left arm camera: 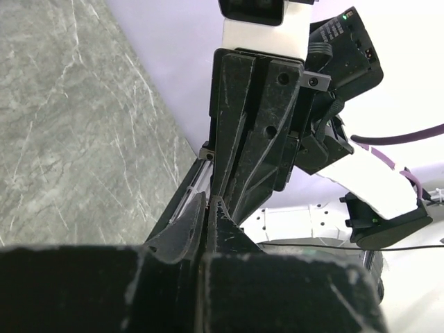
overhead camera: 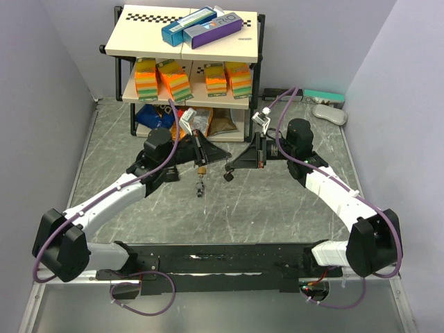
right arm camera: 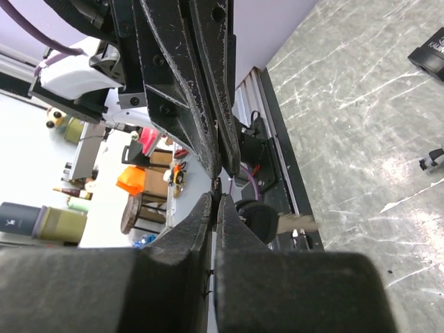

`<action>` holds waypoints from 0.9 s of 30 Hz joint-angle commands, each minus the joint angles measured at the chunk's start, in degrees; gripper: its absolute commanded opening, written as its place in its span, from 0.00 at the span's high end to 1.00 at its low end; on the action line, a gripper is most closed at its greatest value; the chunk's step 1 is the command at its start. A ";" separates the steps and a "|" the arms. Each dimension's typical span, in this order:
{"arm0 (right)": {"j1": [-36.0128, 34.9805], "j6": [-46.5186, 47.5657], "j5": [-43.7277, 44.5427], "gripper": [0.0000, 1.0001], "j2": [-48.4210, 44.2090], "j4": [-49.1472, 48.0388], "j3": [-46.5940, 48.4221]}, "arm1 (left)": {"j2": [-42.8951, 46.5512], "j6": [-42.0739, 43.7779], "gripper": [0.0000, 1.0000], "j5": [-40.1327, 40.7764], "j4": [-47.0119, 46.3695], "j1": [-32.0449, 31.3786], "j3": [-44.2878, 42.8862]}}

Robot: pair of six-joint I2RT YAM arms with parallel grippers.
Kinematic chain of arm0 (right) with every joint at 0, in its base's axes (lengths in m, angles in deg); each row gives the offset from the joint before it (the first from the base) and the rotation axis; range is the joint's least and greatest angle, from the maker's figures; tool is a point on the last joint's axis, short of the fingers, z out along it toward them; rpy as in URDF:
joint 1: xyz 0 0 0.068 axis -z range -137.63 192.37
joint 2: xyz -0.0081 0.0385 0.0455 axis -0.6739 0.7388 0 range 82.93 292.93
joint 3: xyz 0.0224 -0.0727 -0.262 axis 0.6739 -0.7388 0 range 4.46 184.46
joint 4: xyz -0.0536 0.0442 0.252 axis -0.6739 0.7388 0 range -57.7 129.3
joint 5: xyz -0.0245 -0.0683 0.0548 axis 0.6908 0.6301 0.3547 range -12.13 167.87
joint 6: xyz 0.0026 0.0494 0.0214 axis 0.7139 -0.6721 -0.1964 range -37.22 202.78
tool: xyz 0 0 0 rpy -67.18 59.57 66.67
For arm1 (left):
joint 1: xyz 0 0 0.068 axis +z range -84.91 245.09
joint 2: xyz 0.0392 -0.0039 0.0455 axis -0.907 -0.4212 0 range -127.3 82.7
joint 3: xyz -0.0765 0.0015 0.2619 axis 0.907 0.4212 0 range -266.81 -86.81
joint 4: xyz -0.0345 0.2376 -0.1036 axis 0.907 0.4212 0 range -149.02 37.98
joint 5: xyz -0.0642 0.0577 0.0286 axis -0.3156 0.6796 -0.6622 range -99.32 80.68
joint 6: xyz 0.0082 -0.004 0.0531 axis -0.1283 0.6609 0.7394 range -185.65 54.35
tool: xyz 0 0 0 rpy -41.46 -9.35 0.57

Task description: Unlock with the key

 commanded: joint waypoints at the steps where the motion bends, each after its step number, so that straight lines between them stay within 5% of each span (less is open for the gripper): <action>1: -0.47 -3.97 -0.99 0.87 -0.19 -7.04 1.00 | -0.34 0.25 0.99 0.73 -0.81 0.18 -1.04; 3: -0.47 -5.04 -0.90 0.74 -0.10 -9.24 0.38 | -0.16 0.42 0.99 1.17 -0.38 0.18 -1.13; 8: -0.56 -3.03 -0.90 0.63 -0.19 -6.53 0.82 | 0.11 0.42 0.99 1.52 -0.55 0.18 -0.86; 27: -0.91 -1.09 0.16 0.59 0.86 -5.56 -1.02 | 1.95 -0.90 0.99 3.02 -3.01 0.45 0.81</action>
